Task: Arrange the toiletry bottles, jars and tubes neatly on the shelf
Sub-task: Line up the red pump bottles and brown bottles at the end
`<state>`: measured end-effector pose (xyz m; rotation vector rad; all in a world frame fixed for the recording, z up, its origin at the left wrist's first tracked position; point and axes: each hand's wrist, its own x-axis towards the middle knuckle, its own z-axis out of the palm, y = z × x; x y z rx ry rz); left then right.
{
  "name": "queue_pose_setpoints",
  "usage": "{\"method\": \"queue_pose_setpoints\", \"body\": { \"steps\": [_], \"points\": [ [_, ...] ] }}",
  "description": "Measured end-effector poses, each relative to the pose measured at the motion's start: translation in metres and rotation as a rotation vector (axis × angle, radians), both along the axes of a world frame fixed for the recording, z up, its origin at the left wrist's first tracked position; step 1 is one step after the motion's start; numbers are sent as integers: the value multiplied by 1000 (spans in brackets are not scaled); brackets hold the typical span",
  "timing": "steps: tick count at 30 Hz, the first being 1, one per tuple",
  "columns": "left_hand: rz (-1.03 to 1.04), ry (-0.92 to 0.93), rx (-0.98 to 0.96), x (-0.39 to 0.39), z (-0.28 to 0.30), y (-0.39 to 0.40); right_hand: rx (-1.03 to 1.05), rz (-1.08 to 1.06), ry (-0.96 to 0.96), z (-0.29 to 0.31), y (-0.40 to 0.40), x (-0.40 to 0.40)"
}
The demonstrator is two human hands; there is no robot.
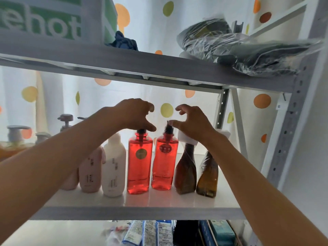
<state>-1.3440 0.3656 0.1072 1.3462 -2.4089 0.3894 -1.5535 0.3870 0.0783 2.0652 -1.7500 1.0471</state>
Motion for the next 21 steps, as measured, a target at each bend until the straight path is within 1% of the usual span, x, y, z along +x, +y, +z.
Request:
{"method": "queue_pose_setpoints", "body": {
  "steps": [3,6,8,11,16,21],
  "points": [
    [49,-78,109,10,-10,-7,284,37,94,13,-13,14],
    [8,-46,143,13,-19,-14,428,39,162,19,-23,18],
    [-19,-19,166,14,-25,-17,484,56,185,20,-28,20],
    [-34,-26,176,14,-35,-21,572,77,220,17,-30,25],
    [-73,-8,193,17,-36,-21,651,173,185,20,-28,25],
    [4,-78,139,32,-29,-19,698,170,216,26,-24,28]
  ]
}}
